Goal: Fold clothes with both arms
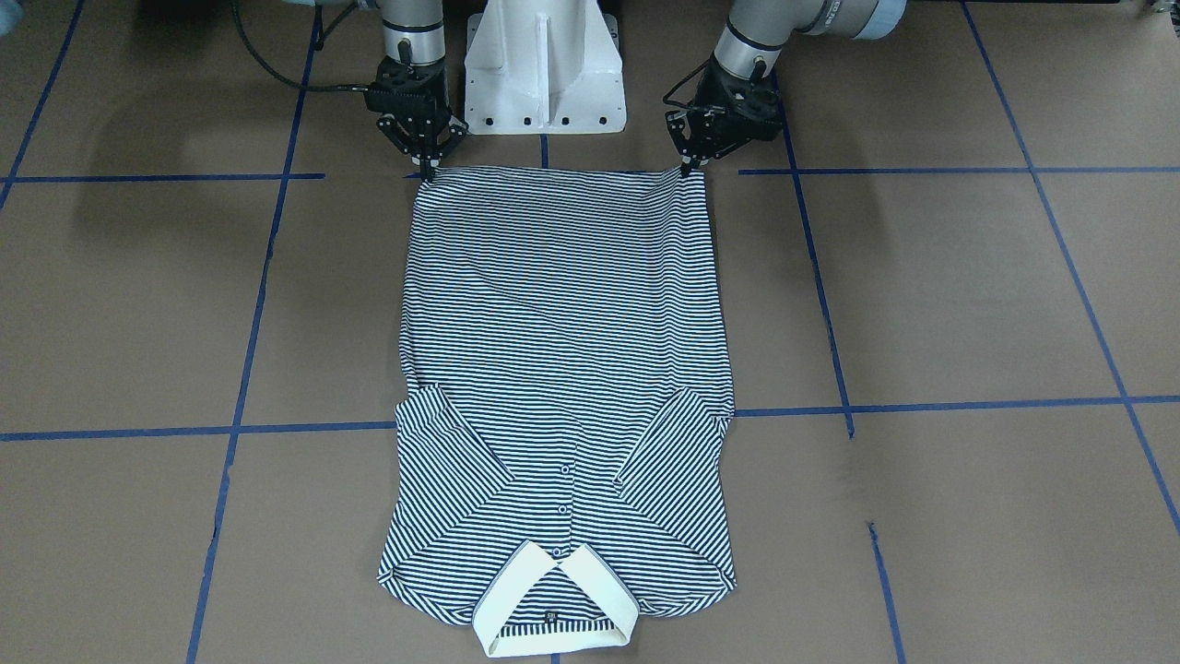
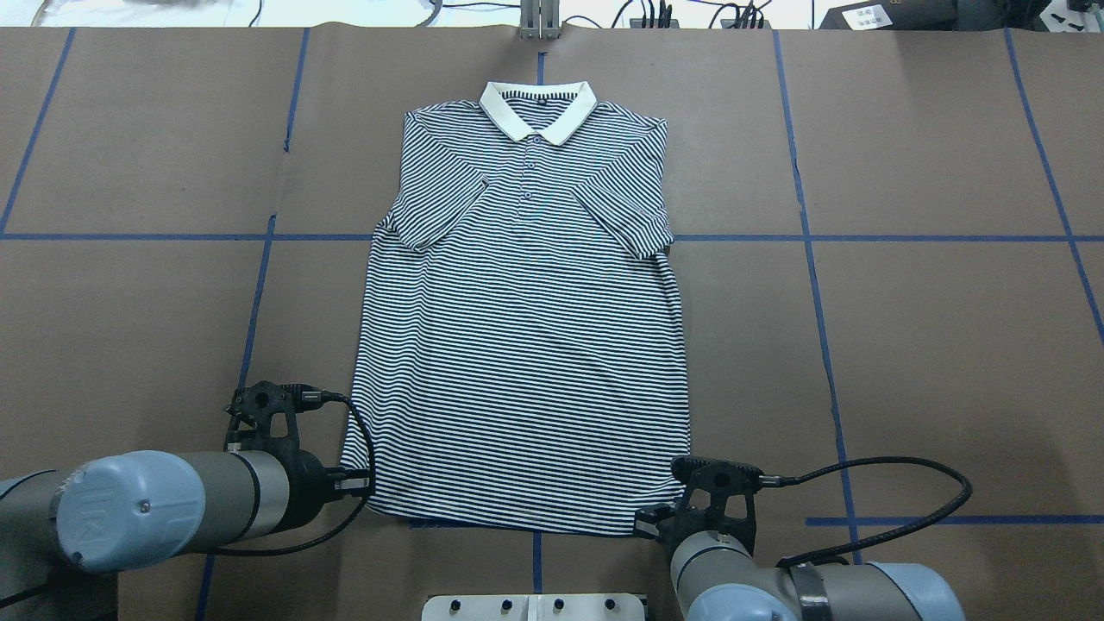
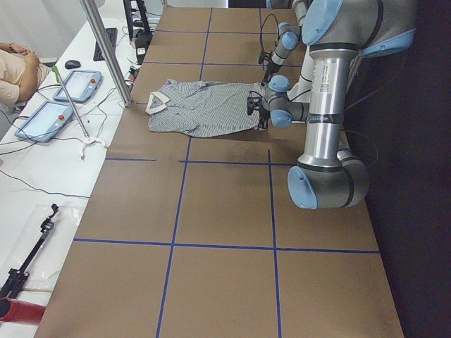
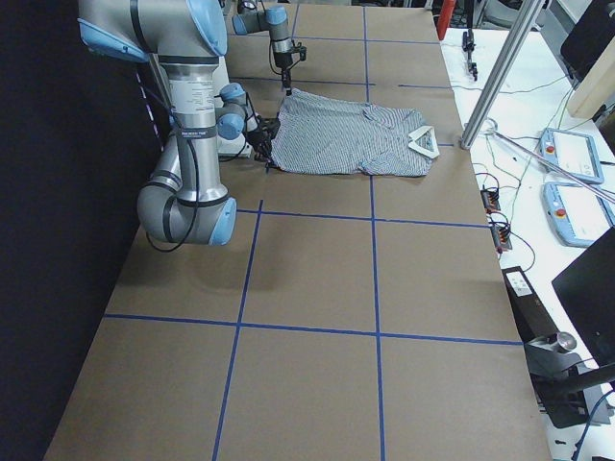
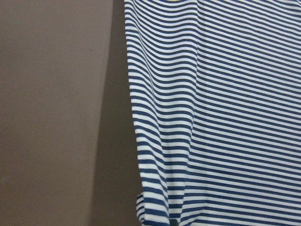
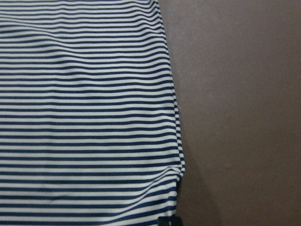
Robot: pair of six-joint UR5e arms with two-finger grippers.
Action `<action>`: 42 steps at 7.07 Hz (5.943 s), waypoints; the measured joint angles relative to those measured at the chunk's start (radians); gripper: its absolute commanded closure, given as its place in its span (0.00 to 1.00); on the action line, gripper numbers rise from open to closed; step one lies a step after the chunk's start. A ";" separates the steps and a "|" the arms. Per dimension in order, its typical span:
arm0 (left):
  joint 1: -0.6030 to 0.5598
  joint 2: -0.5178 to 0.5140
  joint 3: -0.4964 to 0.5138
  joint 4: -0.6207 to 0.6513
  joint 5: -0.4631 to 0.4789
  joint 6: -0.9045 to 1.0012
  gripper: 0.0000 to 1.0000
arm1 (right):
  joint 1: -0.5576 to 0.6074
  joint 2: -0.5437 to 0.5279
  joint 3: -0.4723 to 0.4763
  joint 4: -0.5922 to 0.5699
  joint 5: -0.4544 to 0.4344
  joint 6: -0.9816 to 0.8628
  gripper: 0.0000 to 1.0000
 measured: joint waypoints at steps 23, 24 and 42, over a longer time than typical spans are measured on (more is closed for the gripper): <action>-0.541 -0.546 0.728 0.008 -0.181 0.451 0.00 | 0.655 0.445 -0.679 0.229 0.331 -0.445 0.00; -0.542 -0.522 0.683 0.001 -0.185 0.462 0.00 | 0.665 0.445 -0.674 0.238 0.347 -0.497 0.00; -0.307 -0.131 0.362 -0.248 -0.133 0.276 1.00 | 0.802 0.335 -0.557 0.259 0.555 -0.791 0.00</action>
